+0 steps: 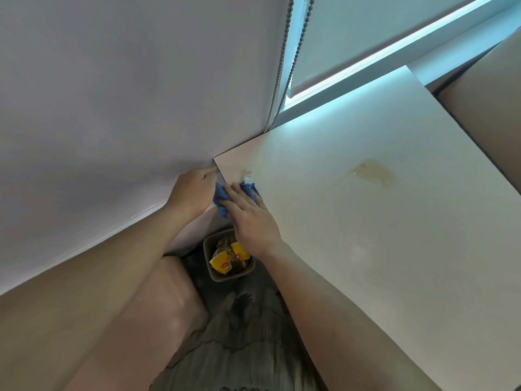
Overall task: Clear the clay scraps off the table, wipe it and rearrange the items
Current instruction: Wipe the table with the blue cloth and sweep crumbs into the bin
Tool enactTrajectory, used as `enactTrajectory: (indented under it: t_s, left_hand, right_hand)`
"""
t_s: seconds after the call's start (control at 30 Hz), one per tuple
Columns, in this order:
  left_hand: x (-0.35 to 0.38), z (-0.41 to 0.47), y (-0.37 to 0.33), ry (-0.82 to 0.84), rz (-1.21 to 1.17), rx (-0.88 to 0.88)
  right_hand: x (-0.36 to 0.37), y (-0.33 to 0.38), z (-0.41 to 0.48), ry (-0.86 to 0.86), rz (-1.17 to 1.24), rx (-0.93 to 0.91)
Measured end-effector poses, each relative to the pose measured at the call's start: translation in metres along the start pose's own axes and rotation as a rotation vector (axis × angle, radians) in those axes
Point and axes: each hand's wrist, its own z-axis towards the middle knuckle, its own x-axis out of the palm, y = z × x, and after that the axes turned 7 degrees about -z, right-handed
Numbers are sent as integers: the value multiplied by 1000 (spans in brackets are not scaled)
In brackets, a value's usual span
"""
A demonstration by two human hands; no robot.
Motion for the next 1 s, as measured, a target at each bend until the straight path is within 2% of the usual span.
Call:
enactTrajectory:
  t_s: [0.1, 0.2, 0.3, 0.43, 0.53, 0.63, 0.77, 0.87, 1.0]
  left_hand:
    - [-4, -5, -1, 21, 5, 35]
    - [-7, -7, -5, 16, 11, 52]
    - [-3, -7, -10, -9, 20, 71]
    - [14, -1, -24, 54, 49, 126]
    - [34, 6, -38, 145, 143, 215]
    - [52, 15, -46, 244, 320, 234]
    - [65, 31, -46, 280, 572, 175]
    - [69, 34, -50, 284, 690, 155]
    - [72, 35, -60, 336, 770, 127]
  right_hand:
    - [12, 12, -8, -13, -35, -112]
    - [6, 12, -19, -113, 36, -56]
    - [-17, 3, -31, -292, 242, 151]
    - [-59, -44, -39, -532, 454, 600]
    - [-92, -100, -55, -728, 495, 721]
    - [-117, -157, -77, -825, 395, 826]
    - [-127, -224, -108, -827, 300, 967]
    - [-114, -251, -124, -735, 317, 1066]
    - [-98, -267, -119, -579, 72, 1111]
